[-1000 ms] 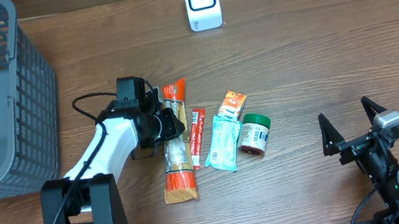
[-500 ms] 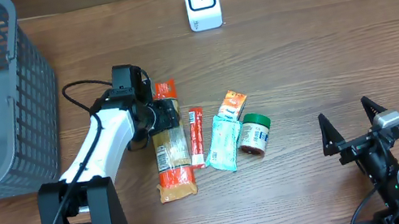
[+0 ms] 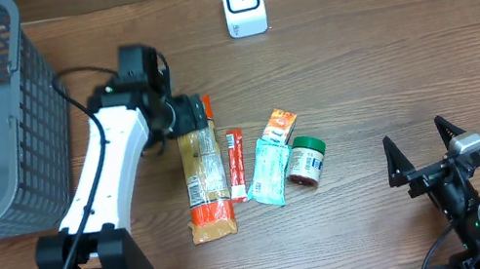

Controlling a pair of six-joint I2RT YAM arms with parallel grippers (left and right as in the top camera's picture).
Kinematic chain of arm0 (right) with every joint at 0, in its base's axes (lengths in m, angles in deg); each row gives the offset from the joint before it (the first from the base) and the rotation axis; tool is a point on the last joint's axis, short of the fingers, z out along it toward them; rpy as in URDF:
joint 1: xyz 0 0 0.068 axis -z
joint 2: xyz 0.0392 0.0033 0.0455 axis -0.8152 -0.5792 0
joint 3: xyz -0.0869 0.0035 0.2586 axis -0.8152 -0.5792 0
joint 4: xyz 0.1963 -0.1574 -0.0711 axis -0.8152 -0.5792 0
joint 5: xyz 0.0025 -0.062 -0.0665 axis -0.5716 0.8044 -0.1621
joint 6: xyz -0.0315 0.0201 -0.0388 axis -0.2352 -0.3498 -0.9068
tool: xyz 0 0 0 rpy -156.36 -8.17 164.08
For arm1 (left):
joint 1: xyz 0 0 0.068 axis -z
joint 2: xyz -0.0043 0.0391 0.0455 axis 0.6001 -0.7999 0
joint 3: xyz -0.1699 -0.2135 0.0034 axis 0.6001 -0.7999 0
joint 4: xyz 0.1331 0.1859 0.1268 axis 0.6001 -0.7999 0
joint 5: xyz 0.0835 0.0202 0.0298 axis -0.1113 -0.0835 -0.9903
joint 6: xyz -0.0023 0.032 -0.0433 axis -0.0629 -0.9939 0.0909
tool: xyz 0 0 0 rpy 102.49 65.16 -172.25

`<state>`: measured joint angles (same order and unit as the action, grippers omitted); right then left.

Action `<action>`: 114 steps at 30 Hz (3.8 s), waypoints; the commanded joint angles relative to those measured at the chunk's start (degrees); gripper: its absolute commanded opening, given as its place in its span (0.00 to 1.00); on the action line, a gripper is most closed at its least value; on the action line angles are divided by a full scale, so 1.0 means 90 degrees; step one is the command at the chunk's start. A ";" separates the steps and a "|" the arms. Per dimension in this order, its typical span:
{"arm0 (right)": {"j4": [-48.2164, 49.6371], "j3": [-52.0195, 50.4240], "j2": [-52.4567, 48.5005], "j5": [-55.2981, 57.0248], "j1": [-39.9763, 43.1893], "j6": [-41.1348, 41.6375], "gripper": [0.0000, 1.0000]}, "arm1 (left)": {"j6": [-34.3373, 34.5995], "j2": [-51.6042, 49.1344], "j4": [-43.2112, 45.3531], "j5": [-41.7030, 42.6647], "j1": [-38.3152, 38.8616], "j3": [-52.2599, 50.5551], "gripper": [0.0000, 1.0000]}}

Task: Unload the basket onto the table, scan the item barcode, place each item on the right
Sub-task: 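Lower the spaghetti pack beside the red bar and release, then move the right gripper from rest toward the green-lidded jar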

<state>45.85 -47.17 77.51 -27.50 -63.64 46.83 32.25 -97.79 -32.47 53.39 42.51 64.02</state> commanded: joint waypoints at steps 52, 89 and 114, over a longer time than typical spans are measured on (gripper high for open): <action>-0.2108 0.2222 -0.0250 0.0634 0.0019 0.1005 1.00 | -0.0078 0.0087 -0.0308 -0.1188 -0.0289 0.0794 1.00; -0.9158 1.0800 -1.0180 -0.2934 -0.0010 0.2042 0.95 | -0.0078 0.0087 -0.0308 -0.1188 -0.0289 0.0794 1.00; -0.7558 0.9792 -1.1723 -0.0644 -0.1902 0.4303 1.00 | -0.0078 0.0087 -0.0308 -0.1188 -0.0289 0.0794 1.00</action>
<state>-23.09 41.19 -27.19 -34.25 -80.12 84.71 31.81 -97.70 -35.23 43.33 39.88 70.30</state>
